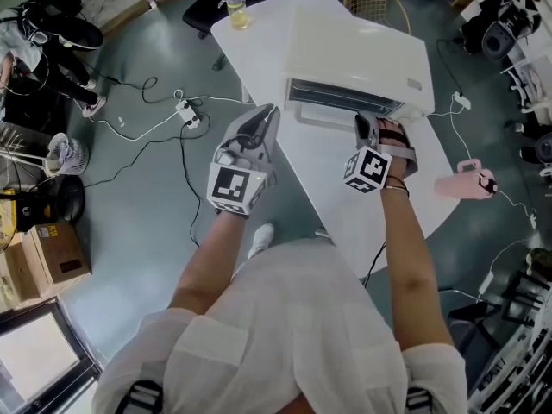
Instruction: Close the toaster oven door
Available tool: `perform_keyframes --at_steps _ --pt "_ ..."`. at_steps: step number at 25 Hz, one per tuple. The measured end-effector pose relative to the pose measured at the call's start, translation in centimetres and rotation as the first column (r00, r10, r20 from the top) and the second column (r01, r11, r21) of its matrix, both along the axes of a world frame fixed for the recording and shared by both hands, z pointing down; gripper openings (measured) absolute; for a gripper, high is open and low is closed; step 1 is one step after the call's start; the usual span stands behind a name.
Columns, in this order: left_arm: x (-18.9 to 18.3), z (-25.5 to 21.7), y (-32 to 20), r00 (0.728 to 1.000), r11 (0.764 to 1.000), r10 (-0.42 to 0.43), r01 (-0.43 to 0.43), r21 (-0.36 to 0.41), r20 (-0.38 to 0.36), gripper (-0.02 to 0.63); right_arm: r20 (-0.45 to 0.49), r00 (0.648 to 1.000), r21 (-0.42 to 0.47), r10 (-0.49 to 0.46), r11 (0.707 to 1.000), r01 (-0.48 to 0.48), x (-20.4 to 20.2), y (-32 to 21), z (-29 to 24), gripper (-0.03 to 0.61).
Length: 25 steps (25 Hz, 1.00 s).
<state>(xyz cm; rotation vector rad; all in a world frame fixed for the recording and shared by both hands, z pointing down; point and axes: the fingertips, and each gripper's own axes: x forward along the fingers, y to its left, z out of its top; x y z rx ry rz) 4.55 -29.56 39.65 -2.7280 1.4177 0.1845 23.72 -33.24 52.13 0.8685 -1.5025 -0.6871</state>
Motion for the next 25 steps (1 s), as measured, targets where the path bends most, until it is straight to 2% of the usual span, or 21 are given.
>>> perform_keyframes --at_steps 7,25 --pt "0.2 0.0 -1.1 1.000 1.000 0.009 -0.009 0.001 0.007 0.025 0.024 0.999 0.006 0.025 1.000 -0.025 0.4 -1.5 -0.8 0.038" --pt "-1.1 -0.1 -3.1 1.000 1.000 -0.008 0.008 -0.004 0.017 0.025 -0.022 0.999 0.037 0.036 0.999 -0.036 0.6 -4.9 -1.8 0.040"
